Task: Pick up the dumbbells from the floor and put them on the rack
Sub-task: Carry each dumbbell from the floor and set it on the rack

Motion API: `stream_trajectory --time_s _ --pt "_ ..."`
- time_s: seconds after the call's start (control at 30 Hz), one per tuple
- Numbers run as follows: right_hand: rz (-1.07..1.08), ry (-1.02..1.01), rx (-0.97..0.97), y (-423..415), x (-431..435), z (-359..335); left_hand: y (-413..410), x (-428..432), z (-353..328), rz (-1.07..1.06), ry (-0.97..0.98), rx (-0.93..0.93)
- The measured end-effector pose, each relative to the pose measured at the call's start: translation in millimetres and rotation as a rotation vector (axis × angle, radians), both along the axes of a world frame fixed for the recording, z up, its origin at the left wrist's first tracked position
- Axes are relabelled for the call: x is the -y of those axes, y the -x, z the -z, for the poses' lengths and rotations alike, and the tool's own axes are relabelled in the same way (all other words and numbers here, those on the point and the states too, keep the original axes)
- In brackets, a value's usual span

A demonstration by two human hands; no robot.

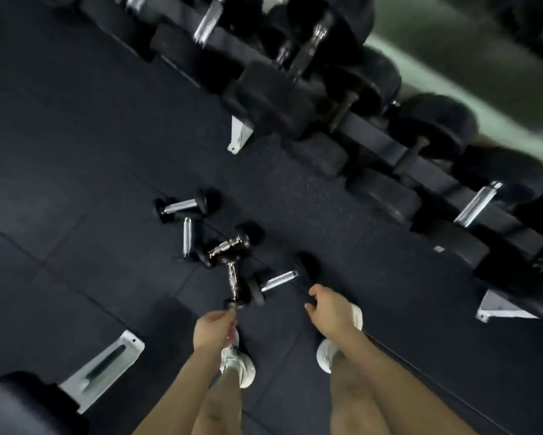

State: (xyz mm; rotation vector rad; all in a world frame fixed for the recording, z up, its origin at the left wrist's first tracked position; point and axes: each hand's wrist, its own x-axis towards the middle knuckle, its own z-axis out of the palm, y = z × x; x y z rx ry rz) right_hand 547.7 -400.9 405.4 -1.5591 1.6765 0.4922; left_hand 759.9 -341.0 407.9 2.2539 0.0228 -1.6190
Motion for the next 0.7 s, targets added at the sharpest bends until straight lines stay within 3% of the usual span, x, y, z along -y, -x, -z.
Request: stream_trajectory --time_s 0.2,0.43,0.57,0.7 --pt "-0.269 0.013 -0.071 -16.4 18.6 129.0 29.9 -8.4 131.0 -0.3 -0.125 -0.215" --pt "-0.594 -0.078 -0.08 -15.5 45.3 285.5 89.7 -6.7 273.4 -0.693 -0.183 -0.336" --pt "-0.814 -0.102 -0.063 -17.3 52.3 358.7 112.4 3.7 348.9 -0.774 -0.193 -0.312" --pt "-1.043 -0.16 -0.109 -20.9 57.5 418.7 133.4 11.5 413.4 -0.861 -0.174 -0.426"
